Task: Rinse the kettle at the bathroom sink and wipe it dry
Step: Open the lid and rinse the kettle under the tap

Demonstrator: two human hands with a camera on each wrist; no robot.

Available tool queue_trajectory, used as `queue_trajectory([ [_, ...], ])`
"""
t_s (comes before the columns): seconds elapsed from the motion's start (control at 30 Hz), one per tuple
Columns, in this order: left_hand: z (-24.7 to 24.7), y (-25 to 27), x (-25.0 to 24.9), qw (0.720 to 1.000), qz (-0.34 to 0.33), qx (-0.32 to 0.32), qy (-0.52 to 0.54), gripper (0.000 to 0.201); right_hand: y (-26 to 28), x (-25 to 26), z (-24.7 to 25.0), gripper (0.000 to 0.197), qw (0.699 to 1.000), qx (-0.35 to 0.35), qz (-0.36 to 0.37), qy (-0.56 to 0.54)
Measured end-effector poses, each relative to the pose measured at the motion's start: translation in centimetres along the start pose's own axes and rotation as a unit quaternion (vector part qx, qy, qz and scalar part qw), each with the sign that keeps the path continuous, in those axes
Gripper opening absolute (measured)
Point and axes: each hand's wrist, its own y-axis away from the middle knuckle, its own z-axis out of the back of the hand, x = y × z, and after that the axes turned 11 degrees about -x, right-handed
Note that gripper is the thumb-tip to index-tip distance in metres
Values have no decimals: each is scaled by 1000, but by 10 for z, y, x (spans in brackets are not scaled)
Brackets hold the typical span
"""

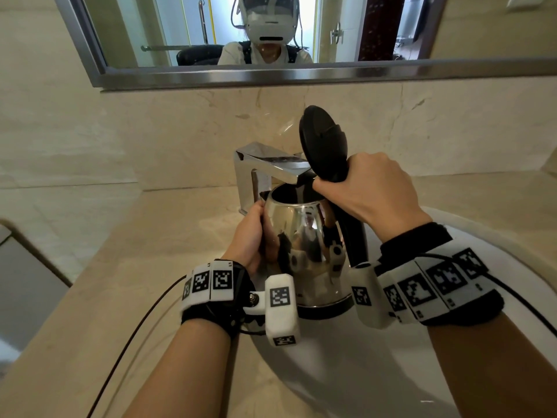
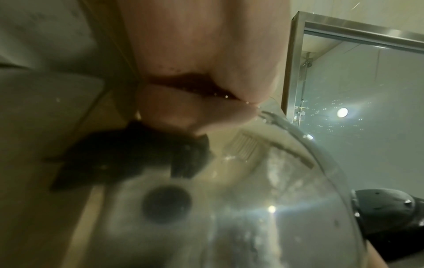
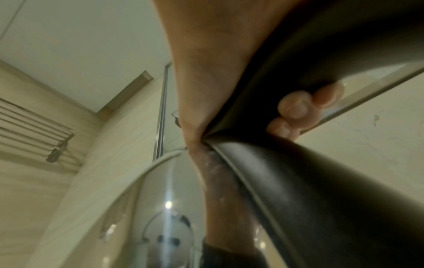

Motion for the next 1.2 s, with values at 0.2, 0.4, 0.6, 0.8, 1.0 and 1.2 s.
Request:
queue_trajectory([
  [0.2,-2,2,0,999,-24,-15,-24,31,4,-4,-1,34,1000,0,-10,-8],
  [0.4,-1,6,-2,997,-54,-33,-41,33,6,-3,-3,31,1000,1,1,-12],
  [0.6,0,8,-2,996,-65,-33,-51,33,6,-4,-4,31,1000,5,-5,-7],
  [0.8,0,7,-2,997,-66,-31,-40,31,7,-2,-5,30,1000,0,-1,-3],
  [1.0,-1,9,-2,996,-74,-27,-42,29,8,-3,-5,29,1000,5,-6,-9],
  [1.2,0,6,-1,995,-69,-41,-56,31,9,-1,-5,30,1000,14,-7,-5],
])
